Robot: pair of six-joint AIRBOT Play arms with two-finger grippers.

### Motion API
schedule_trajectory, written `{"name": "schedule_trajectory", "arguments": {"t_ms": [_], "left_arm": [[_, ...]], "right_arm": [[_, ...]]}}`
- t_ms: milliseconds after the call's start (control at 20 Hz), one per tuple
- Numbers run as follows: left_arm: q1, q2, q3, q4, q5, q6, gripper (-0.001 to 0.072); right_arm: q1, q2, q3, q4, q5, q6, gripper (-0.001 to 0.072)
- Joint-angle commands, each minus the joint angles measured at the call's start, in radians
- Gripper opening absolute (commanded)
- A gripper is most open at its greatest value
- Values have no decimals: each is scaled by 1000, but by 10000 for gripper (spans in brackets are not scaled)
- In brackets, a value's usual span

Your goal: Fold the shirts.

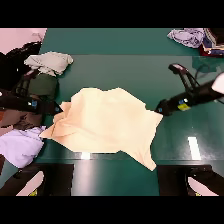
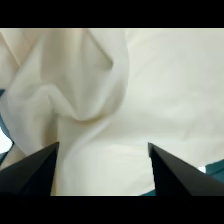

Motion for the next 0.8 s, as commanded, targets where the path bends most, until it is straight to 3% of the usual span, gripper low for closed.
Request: {"name": "schedule_trajectory", "arguments": {"t_ms": [0,250,450,750], "left_arm": [[0,-13,52,44,112,-28,644],[27,-252,53,39,163,-29,644],[61,-465,67,-18,191,-26,644],[60,-559,70,-159,303,25,641]], "right_arm": [[-27,-208,158,-1,-27,-59,554],[-84,-470,375,16,22,-85,553],[-114,-612,520,130,69,-95,552],[-113,-781,666,132,125,-95,553]]}}
